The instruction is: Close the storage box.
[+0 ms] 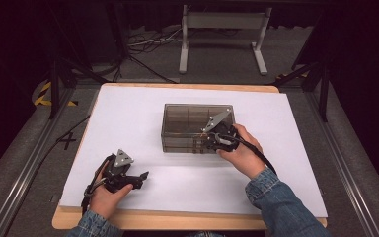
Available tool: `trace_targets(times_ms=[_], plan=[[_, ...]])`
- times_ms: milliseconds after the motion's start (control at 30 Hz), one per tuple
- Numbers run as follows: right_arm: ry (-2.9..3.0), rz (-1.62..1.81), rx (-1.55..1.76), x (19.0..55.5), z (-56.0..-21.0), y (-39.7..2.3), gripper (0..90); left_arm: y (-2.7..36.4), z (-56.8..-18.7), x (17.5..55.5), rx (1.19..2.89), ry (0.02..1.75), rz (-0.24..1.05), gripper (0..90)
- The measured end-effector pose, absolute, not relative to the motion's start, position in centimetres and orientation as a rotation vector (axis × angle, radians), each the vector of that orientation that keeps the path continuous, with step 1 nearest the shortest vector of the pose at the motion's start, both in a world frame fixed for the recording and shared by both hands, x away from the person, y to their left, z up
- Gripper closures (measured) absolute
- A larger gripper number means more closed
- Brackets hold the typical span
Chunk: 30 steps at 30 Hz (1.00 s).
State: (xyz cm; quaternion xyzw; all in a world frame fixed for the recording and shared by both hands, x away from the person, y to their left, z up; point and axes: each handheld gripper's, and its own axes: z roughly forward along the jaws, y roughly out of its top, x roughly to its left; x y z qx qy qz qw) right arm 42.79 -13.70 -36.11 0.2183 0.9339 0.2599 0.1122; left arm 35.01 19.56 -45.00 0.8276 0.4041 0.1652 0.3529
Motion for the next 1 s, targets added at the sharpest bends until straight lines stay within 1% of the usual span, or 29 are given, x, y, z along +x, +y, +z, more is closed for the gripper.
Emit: trace_targets(times_ms=[367, 733, 900, 1000], plan=[[2.697, 0.760, 0.698, 43.1, -36.2, -13.7, 90.0, 19.6, -44.9, 35.0, 2.142, 1.047, 0.427, 17.6], [2.721, 0.772, 0.674, 42.3, -35.6, -13.7, 89.4, 19.6, -45.0, 35.0, 2.141, 1.047, 0.427, 17.6], [2.727, 0.802, 0.644, 41.3, -34.8, -13.9, 85.5, 19.7, -45.0, 35.0, 2.140, 1.050, 0.425, 17.6], [2.731, 0.814, 0.629, 40.7, -34.3, -14.1, 81.3, 19.7, -45.0, 34.9, 2.137, 1.053, 0.424, 17.6]])
